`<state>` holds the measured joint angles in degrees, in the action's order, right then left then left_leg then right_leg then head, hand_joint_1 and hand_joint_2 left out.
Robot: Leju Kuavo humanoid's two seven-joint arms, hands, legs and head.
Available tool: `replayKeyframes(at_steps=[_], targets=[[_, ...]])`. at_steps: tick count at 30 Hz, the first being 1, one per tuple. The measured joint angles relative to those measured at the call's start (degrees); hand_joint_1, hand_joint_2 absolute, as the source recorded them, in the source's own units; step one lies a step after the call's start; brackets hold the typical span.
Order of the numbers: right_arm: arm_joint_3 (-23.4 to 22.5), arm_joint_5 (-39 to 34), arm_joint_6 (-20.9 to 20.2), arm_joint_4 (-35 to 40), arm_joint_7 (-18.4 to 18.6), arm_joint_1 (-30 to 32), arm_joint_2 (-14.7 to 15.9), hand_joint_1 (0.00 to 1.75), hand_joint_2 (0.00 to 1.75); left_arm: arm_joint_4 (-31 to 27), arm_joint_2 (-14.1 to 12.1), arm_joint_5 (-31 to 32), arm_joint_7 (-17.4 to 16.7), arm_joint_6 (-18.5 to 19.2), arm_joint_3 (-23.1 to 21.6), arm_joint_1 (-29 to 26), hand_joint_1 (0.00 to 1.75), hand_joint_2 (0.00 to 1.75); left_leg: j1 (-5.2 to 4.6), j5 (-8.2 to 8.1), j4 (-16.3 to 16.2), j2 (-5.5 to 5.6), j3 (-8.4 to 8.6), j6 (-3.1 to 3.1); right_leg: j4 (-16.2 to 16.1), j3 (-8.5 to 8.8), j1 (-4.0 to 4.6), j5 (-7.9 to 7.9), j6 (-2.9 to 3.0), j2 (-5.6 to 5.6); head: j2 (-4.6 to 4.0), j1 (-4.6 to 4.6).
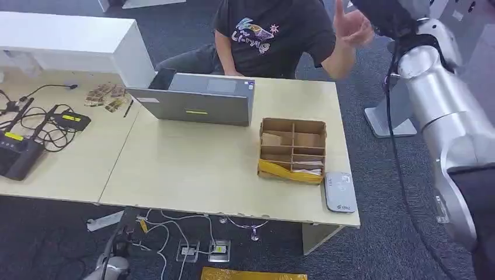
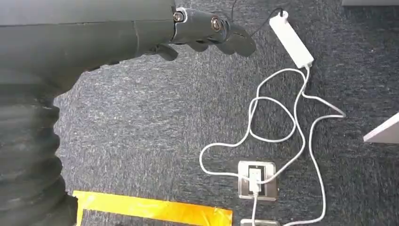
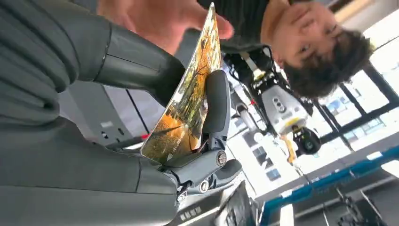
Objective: Pass the card to the sensor for recognition and then transmit it.
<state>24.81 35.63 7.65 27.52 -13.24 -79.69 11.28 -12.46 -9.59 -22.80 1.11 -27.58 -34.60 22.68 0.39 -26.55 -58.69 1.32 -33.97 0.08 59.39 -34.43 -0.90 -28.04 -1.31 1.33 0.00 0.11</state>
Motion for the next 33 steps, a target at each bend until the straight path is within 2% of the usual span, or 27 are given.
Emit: replayKeyframes(at_steps=[6,14,17,21,22,24,25,33], targets=[[1.1,1.1,-2.3,-3.0,2.9,-1.3,-3.3,1.75,1.75,0.0,0.3,-0.1,-0.5,1.3,0.0,0.3,0.00,1.75,-0.01,0.22,0.0,0.01,-0.26,0.04,0.0,-0.31,-0.01,0.24,0.00,0.00,0.00,0.00],[1.2,1.4,-2.4,-3.3,3.2,-1.4,-3.6,1.75,1.75,0.0,0.3,-0.1,-0.7,1.7,0.0,0.4,0.00,1.75,-0.01,0.24,0.0,0.02,-0.29,0.02,0.0,-0.31,-0.01,0.25,0.00,0.02,0.00,0.00],[4.2,5.7,-3.5,-6.2,4.8,-1.5,-5.5,1.75,1.75,0.0,0.7,0.9,-2.5,2.5,-0.2,1.0,0.00,1.75,0.00,0.64,0.0,0.14,-0.56,-0.03,0.0,-0.56,0.00,0.58,-0.01,0.13,0.00,0.00],[5.2,6.6,-4.1,-6.8,5.0,-1.5,-5.5,1.75,1.75,0.0,0.7,0.9,-2.5,2.4,-0.2,1.1,0.00,1.75,-0.01,0.73,0.0,0.14,-0.61,-0.05,0.0,-0.61,0.00,0.69,0.00,0.13,0.00,0.00],[5.3,6.6,-4.2,-6.9,5.2,-1.5,-5.5,0.23,1.75,0.0,0.7,0.9,-2.5,2.4,-0.2,1.1,0.00,1.75,-0.01,0.74,0.0,0.14,-0.62,-0.07,0.0,-0.62,0.00,0.73,0.01,0.13,0.00,0.00],[5.5,6.6,-4.6,-7.2,5.5,-1.5,-5.5,0.23,1.75,0.0,0.7,0.9,-2.5,2.4,-0.2,1.1,0.00,1.75,-0.01,0.76,0.0,0.14,-0.63,-0.07,0.0,-0.65,0.00,0.74,0.02,0.12,0.00,0.00],[5.7,6.6,-4.7,-7.3,5.8,-1.5,-5.5,0.00,1.75,0.0,0.7,0.9,-2.5,2.4,-0.2,1.1,0.00,1.75,-0.01,0.78,0.0,0.14,-0.65,-0.07,0.0,-0.66,0.00,0.77,0.02,0.12,0.00,-0.02],[6.4,6.3,-3.4,-8.2,6.3,-1.4,-5.5,0.00,1.75,0.0,0.7,0.9,-2.6,2.5,-0.2,1.2,0.00,1.75,-0.01,0.89,0.0,0.14,-0.81,-0.06,0.0,-0.81,0.00,0.85,0.01,0.12,0.00,0.00]])
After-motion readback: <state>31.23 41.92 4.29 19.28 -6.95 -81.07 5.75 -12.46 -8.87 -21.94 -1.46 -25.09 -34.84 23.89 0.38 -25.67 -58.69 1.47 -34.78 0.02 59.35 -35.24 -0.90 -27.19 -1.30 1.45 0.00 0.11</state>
